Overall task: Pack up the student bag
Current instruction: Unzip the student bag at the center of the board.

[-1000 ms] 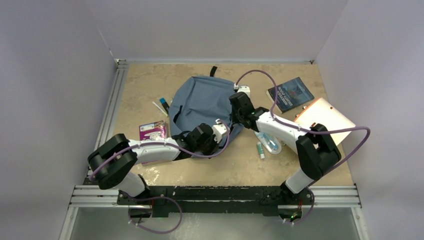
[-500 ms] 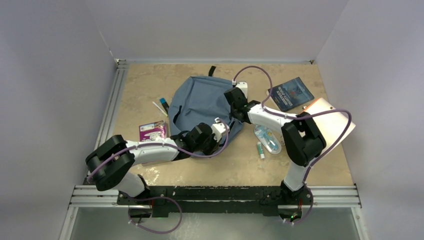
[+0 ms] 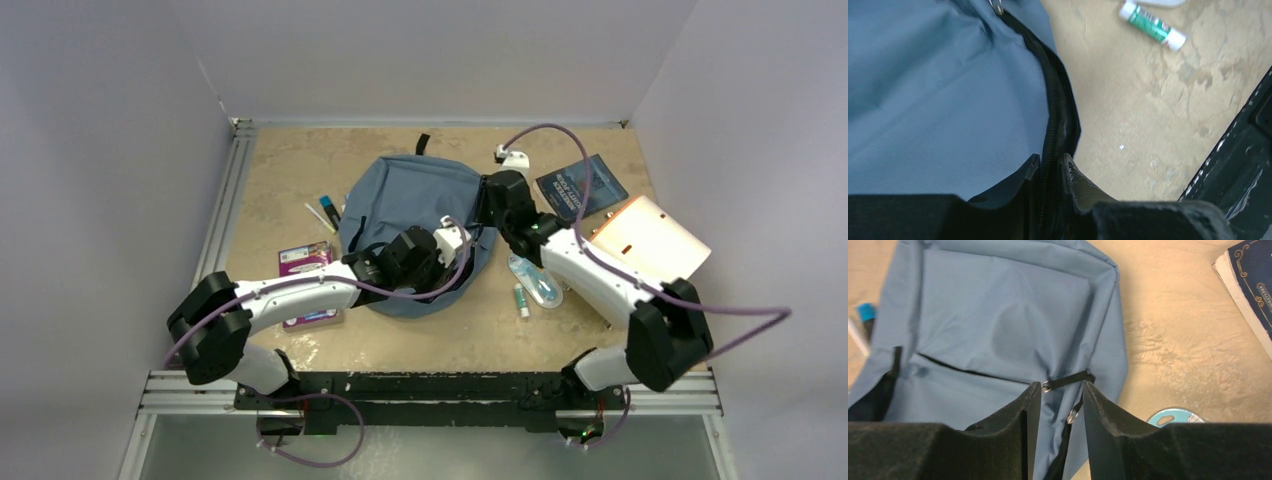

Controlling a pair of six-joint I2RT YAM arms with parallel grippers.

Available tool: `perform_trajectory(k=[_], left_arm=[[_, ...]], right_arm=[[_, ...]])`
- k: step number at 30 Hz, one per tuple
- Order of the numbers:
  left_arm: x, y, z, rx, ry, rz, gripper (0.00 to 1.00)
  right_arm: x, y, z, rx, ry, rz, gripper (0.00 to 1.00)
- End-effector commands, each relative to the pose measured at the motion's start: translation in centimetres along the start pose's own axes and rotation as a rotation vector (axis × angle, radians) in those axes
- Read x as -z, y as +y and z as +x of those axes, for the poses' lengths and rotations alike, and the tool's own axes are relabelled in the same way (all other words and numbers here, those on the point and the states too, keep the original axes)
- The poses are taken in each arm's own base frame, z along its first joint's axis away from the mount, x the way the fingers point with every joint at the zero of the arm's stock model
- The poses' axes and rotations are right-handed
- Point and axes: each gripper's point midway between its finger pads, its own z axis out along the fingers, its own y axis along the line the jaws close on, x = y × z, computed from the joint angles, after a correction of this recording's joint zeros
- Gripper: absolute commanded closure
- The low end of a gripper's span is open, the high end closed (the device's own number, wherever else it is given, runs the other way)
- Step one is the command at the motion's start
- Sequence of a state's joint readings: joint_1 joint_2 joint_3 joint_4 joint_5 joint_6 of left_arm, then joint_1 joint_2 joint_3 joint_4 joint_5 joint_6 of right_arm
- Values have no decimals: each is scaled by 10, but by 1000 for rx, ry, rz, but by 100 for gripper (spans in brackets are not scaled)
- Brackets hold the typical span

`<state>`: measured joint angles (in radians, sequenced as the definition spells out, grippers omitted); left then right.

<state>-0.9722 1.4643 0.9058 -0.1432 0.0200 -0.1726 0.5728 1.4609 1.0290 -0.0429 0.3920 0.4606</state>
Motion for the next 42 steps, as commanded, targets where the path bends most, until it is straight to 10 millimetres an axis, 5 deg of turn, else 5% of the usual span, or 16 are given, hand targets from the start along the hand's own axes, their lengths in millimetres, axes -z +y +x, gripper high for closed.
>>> perform_trajectory(k=[1, 5, 9, 14, 25, 34, 42], left_arm=[[18, 5, -53, -44, -123, -49, 80], [19, 9, -59, -57, -124, -63, 77], [22, 13, -57, -58, -114, -77, 91], [35, 11, -48, -27, -96, -70, 70], [107, 55, 5, 492, -140, -245, 61], [138, 75, 30, 662, -131, -395, 59], [147, 76, 35, 659, -132, -405, 58]], right_arm=[[29, 18, -9, -34, -41, -161, 60], [49, 20, -4, -55, -42, -227, 49], [63, 23, -7, -67, -61, -273, 48], [81, 38, -5, -16, -52, -397, 42], [105, 67, 0, 130, -84, -637, 37], [169, 135, 40, 772, -310, -992, 36], [172, 119, 108, 1196, -80, -1179, 38]])
